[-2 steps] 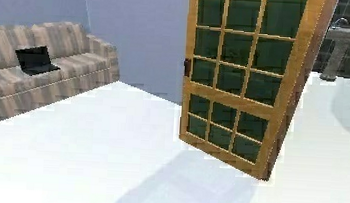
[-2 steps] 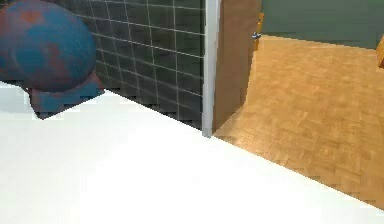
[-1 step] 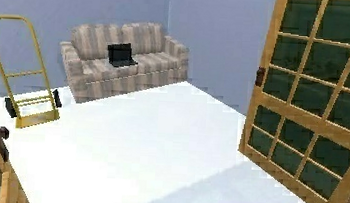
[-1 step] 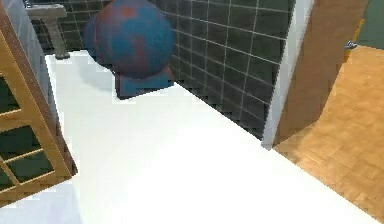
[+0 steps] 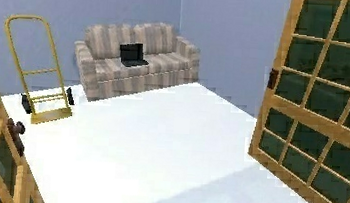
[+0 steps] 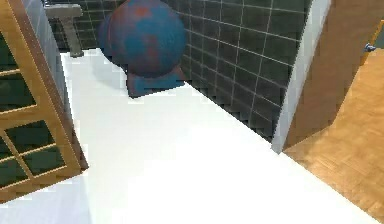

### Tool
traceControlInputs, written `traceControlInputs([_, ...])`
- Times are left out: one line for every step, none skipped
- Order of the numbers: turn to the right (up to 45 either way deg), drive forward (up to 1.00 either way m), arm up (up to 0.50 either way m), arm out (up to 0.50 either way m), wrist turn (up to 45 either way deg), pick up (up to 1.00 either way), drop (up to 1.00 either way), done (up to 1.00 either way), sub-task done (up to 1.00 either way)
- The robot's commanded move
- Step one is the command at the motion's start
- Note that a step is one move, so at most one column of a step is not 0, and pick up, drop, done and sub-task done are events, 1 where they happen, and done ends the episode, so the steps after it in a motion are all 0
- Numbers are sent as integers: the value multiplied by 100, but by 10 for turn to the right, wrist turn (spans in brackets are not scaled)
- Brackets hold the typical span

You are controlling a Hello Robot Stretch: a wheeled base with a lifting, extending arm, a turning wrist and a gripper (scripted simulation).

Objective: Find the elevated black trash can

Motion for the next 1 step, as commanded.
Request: traceControlInputs([0, 90, 0, 0, 0, 0, 0, 0, 0])
